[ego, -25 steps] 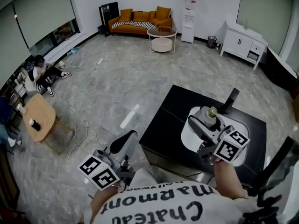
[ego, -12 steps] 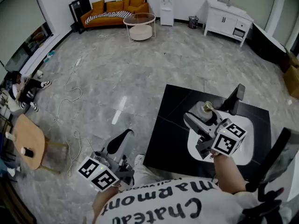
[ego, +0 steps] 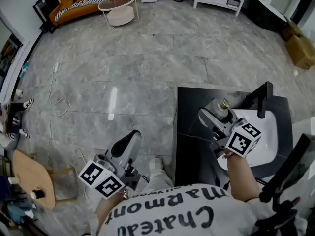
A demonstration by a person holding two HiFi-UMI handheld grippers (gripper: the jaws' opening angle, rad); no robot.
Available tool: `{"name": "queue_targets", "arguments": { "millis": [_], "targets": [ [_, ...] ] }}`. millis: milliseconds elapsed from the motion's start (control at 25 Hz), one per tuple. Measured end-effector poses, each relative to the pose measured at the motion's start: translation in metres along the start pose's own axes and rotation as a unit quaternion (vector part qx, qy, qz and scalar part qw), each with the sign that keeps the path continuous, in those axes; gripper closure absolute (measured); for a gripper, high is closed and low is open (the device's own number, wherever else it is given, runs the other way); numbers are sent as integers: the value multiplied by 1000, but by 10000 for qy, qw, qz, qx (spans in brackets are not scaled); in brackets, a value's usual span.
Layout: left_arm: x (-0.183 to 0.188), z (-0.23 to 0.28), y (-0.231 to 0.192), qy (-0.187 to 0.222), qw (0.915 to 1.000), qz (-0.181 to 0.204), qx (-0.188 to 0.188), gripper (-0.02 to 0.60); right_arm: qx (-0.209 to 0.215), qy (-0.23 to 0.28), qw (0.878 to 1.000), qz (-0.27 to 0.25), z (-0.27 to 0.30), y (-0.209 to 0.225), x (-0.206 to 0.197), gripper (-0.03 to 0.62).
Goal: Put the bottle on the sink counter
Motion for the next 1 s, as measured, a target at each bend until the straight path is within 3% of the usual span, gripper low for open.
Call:
{"name": "queue_targets", "arguments": {
  "millis": [360, 520, 1000],
  "targets": [
    [-18, 48, -70, -766, 9948, -522, -421, 566, -1082, -114, 9937, 263, 30, 46, -25, 252],
    [-22, 49, -95, -859, 9923, -818, -349, 566, -1416, -268, 9890, 321, 44, 54, -39, 252],
    [-18, 57, -124, -968, 9910, -870, -317, 567, -2024, -894, 9750, -185, 70, 68, -61, 252]
  ]
}}
Point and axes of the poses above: the fingertips, and each gripper's own axes: z forward along the fingers, y to its right, x out of its top, the point moved 7 cm from there along -z, backward along the fingers
